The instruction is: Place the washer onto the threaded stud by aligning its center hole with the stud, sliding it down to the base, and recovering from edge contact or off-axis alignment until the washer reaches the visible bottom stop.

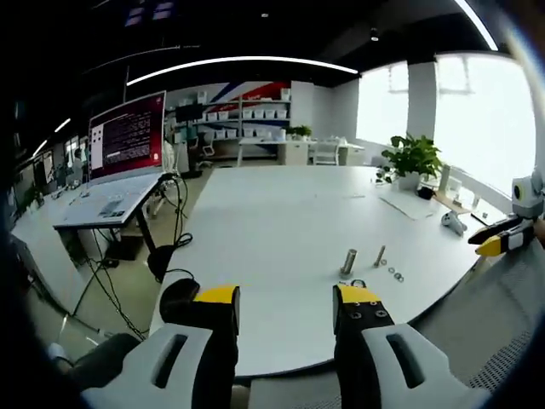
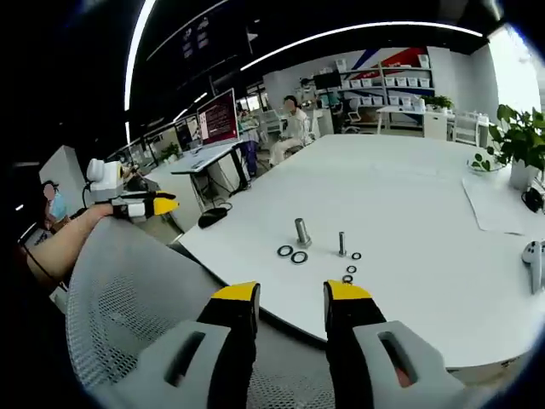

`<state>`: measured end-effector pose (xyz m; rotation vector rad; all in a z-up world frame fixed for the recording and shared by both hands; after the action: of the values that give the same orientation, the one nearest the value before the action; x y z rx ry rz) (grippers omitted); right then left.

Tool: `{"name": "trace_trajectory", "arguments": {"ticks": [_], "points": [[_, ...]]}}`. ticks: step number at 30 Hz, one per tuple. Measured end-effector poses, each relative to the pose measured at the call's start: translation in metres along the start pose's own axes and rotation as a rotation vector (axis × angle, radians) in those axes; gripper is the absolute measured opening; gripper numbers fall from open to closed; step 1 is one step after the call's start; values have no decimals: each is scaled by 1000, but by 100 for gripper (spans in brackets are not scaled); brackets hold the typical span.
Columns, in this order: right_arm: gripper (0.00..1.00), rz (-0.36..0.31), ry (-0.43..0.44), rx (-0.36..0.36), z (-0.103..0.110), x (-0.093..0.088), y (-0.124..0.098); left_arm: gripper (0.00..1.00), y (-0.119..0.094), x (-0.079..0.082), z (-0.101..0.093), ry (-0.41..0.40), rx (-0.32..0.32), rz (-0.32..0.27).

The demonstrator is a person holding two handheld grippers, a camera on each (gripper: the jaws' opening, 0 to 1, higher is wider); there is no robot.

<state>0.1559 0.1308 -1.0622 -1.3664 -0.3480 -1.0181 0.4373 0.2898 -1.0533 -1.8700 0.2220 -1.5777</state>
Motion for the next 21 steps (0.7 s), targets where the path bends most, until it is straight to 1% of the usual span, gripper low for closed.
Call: {"name": "trace_trajectory", "arguments": {"ticks": [2, 13, 18, 21], "points": [[32, 1, 1, 0, 0, 0, 0, 40, 0, 0, 1, -4, 0, -1], [31, 11, 1, 5, 1, -1, 1, 40, -5, 0, -13, 0, -1, 3], [31, 18, 3, 8, 2, -2, 1, 39, -2, -1, -8, 4, -2, 9], [30, 13, 0, 11, 3, -2, 1, 39, -2, 0, -3, -2, -2, -2]]}}
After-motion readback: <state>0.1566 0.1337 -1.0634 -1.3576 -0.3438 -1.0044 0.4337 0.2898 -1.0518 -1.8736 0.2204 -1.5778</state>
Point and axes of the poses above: the point that each gripper's makers call its tool centre point, and the gripper's own axes: y roughly forward along the fingers, z roughly to its left, x roughly out of its top, the point moved 1 cm from there along -y, roughly backward along the fingers, and after that the axes turned 10 degrees about z, right-handed, at the moved point
